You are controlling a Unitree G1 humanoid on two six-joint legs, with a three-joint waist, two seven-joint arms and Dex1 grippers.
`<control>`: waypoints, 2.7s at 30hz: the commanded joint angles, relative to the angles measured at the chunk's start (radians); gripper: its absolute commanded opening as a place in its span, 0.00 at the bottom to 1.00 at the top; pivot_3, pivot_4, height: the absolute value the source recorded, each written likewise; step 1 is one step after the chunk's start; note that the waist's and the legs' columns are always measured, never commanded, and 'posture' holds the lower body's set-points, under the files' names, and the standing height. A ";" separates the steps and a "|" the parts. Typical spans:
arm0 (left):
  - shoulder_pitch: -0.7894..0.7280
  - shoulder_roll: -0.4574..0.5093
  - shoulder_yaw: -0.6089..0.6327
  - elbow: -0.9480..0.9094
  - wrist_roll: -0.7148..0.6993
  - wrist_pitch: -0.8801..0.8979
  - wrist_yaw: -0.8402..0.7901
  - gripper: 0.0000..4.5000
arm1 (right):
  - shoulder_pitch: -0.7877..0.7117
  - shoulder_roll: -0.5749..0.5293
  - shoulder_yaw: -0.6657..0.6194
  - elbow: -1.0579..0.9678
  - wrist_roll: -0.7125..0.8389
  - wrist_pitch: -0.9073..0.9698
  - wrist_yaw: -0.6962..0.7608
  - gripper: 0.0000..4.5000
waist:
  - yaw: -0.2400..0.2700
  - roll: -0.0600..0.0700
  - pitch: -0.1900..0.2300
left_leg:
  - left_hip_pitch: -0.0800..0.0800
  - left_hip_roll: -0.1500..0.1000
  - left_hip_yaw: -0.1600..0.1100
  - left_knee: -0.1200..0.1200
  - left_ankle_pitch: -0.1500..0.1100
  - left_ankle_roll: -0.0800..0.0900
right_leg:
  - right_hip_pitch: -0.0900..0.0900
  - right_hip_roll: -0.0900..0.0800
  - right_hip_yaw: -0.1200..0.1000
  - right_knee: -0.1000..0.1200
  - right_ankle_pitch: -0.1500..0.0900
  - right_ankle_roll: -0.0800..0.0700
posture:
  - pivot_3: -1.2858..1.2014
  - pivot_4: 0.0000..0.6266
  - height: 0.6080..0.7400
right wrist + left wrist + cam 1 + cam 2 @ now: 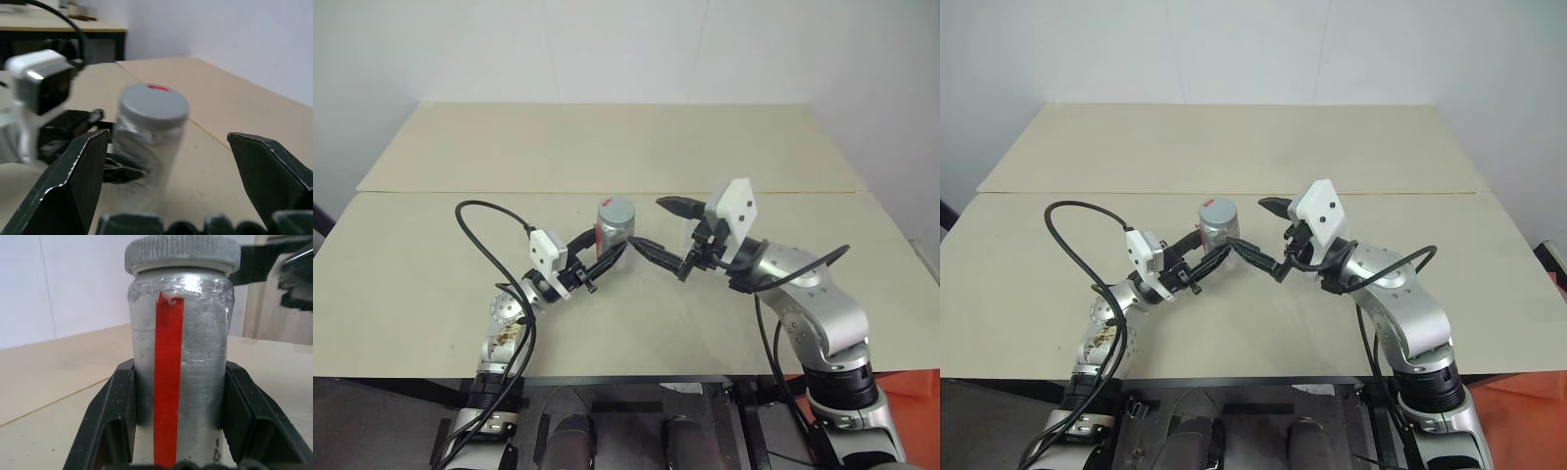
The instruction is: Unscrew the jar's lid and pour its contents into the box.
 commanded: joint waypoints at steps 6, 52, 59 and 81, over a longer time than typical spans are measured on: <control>-0.012 -0.009 -0.017 -0.035 -0.026 0.010 -0.013 0.44 | -0.149 0.126 0.058 0.096 -0.066 -0.031 -0.078 0.99 | 0.000 0.000 0.000 | 0.000 0.000 0.000 0.000 0.000 0.000 | 0.000 0.000 0.000 0.001 0.000 0.000 | 0.52 0.24 1.00; 0.003 -0.007 0.011 -0.035 -0.050 0.005 -0.024 0.44 | -0.068 0.049 -0.006 0.060 -0.073 0.000 -0.096 1.00 | 0.002 0.000 0.000 | -0.002 0.000 0.000 0.000 0.000 0.000 | -0.003 0.000 0.000 0.001 0.000 0.000 | 0.52 0.24 1.00; 0.002 -0.010 0.016 -0.029 -0.053 0.001 -0.022 0.44 | -0.053 0.021 -0.024 0.065 -0.067 -0.002 -0.096 1.00 | 0.002 0.000 0.000 | -0.002 0.000 0.000 0.000 0.000 0.000 | -0.003 0.000 0.000 0.001 0.000 0.000 | 0.52 0.24 1.00; -0.003 -0.009 -0.008 -0.010 -0.006 -0.036 -0.011 0.44 | -0.109 0.099 0.006 -0.031 0.046 0.169 -0.148 1.00 | 0.000 0.000 0.000 | -0.002 0.000 0.000 0.000 0.000 0.000 | -0.003 0.000 0.000 0.002 0.000 0.000 | 0.52 0.24 1.00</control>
